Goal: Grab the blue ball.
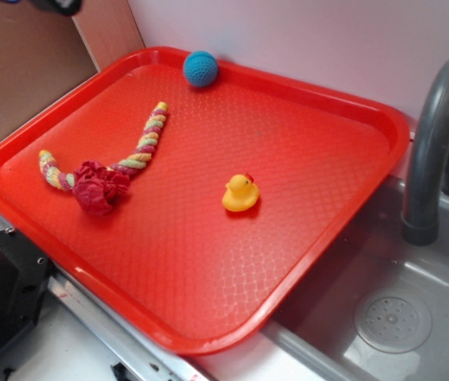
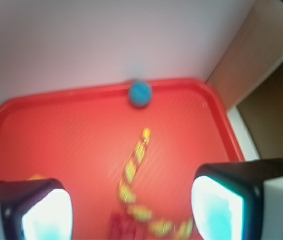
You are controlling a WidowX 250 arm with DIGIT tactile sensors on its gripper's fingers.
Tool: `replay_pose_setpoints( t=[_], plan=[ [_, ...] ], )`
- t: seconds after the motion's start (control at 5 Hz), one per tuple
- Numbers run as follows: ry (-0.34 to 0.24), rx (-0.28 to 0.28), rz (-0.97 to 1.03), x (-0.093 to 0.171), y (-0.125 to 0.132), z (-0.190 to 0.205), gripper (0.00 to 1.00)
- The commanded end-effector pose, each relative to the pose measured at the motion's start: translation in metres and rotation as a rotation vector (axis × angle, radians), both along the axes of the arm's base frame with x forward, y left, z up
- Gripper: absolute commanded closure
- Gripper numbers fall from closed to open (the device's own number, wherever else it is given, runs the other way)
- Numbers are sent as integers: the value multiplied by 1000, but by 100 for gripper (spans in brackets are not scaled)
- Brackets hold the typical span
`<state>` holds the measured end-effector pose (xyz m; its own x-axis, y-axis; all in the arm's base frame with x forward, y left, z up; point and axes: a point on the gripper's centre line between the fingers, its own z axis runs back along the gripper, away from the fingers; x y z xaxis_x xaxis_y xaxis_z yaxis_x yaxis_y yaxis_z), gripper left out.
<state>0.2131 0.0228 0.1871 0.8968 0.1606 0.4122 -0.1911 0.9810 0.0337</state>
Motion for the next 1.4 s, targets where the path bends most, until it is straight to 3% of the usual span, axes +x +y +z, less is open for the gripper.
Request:
replay_pose_setpoints(
  t=[0.0, 0.4, 1.2],
  plan=[
    [-46, 48, -3, 54, 41, -32, 0],
    [18, 101, -85, 94, 44, -80, 0],
    [31, 0, -280, 145, 48, -148, 0]
  ],
)
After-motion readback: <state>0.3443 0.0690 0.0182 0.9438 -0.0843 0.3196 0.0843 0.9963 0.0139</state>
